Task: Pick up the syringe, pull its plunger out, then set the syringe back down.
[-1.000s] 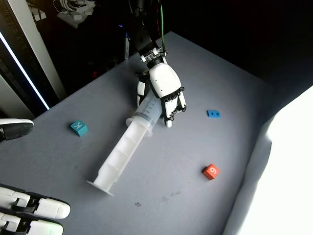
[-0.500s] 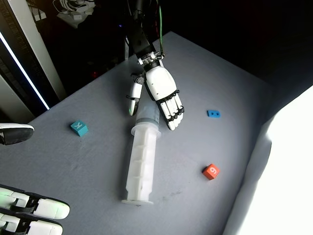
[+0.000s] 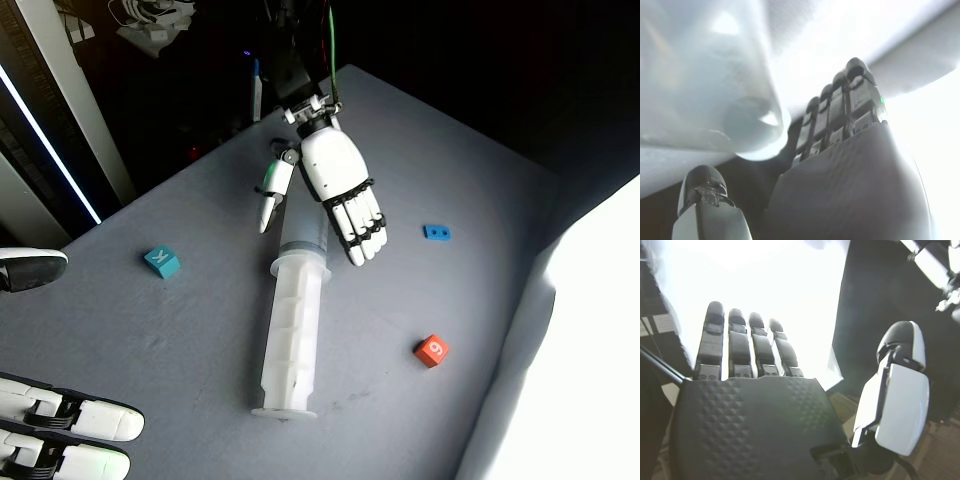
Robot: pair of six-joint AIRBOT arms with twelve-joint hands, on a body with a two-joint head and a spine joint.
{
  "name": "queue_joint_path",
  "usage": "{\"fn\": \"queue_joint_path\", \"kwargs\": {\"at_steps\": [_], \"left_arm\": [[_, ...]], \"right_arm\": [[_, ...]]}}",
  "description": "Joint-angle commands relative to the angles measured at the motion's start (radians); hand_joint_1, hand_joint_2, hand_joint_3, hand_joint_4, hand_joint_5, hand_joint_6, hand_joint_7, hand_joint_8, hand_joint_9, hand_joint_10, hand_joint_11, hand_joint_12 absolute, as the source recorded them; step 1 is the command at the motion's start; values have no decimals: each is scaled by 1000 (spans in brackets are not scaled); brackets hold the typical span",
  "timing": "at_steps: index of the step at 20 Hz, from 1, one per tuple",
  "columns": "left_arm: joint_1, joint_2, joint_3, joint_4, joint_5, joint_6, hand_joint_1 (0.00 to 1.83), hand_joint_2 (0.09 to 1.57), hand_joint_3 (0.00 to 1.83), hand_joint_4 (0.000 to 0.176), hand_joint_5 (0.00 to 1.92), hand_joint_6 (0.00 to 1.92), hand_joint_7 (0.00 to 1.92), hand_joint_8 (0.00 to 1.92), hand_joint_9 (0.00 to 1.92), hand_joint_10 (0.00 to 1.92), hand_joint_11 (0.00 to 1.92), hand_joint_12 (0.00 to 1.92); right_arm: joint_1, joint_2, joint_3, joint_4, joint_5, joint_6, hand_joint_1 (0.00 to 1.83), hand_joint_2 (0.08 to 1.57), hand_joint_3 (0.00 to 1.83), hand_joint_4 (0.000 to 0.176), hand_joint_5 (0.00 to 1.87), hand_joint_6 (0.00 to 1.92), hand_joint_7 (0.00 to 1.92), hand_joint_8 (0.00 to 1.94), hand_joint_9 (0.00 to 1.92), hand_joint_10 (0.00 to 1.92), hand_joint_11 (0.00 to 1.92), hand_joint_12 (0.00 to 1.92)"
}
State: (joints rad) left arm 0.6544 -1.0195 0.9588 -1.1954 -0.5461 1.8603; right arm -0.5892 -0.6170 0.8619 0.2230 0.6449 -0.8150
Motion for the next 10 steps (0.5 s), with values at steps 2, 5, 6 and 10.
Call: {"fn": "queue_joint_path", "kwargs": {"at_steps": [2, 5, 6, 10], "left_arm": [[-68, 25, -7, 14, 1, 69, 297, 1061, 3, 0, 0, 0, 0, 0, 0, 0, 0, 225], [-147, 55, -25, -6, 65, 144, 280, 1092, 6, 0, 0, 0, 0, 0, 0, 0, 0, 309], [-185, 66, -32, -36, 97, 195, 278, 1077, 0, 0, 0, 0, 0, 0, 9, 2, 0, 330], [-270, 88, -48, -39, 182, 231, 477, 962, 0, 0, 35, 7, 91, 10, 71, 12, 0, 267]], "right_arm": [[6, 6, 0, 1, 124, 6, 339, 823, 4, 0, 0, 0, 2, 0, 10, 2, 0, 200], [5, 6, 0, 0, 124, 6, 282, 809, 0, 0, 0, 0, 0, 0, 10, 2, 0, 201], [4, 6, 0, 0, 124, 6, 287, 805, 0, 0, 0, 0, 0, 0, 11, 2, 0, 190], [3, 6, 0, 0, 123, -1, 193, 751, 0, 0, 120, 15, 191, 13, 213, 13, 0, 569]]}}
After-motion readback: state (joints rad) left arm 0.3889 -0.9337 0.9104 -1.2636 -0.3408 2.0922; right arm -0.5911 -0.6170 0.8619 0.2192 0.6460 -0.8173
